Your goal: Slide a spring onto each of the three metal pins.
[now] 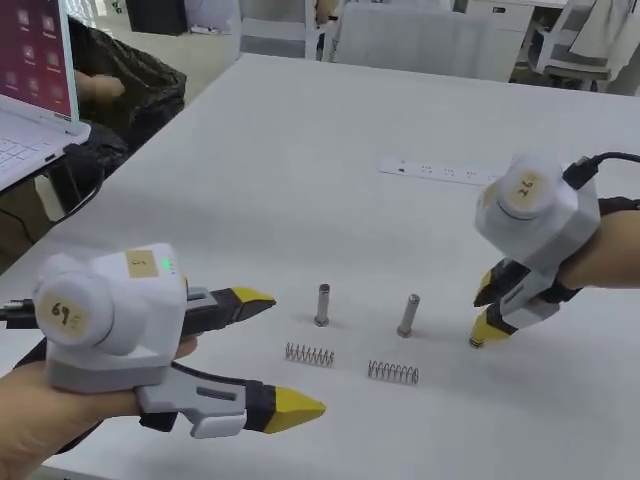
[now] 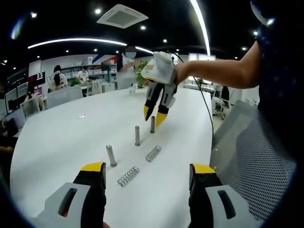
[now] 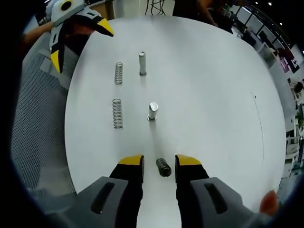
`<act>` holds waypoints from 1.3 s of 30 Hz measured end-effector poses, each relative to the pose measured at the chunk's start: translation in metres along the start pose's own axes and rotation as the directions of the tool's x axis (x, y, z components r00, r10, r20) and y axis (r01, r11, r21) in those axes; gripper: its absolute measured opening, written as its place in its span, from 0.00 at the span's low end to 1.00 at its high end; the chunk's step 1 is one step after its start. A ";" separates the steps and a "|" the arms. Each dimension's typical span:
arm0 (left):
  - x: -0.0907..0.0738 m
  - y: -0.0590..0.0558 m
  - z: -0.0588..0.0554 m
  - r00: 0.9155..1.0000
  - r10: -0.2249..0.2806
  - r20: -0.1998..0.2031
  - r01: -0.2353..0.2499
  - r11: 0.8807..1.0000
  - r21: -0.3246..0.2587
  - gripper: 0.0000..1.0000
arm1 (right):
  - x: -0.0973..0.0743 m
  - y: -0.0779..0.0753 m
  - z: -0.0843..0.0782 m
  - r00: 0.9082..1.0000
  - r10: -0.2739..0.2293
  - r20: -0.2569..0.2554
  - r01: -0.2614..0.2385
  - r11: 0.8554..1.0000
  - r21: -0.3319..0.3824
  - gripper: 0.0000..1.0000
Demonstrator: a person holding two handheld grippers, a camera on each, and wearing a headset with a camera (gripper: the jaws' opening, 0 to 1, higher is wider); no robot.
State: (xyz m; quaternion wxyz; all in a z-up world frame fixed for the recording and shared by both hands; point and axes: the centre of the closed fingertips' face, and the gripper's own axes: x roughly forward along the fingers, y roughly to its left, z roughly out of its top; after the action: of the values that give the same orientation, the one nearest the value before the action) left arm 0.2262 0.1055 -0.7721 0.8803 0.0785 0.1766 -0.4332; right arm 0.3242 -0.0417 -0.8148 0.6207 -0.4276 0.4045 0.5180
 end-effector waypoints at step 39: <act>-0.005 -0.002 0.000 1.000 -0.001 0.003 0.001 1.000 0.003 0.66 | 0.045 0.067 0.036 0.990 0.136 -0.026 -0.139 0.982 -0.128 0.13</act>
State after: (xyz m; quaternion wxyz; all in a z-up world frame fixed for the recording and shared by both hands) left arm 0.2222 0.1079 -0.7704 0.8802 0.0788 0.1746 -0.4341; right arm 0.2663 0.0127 -0.8536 0.5509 -0.4425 0.4040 0.5809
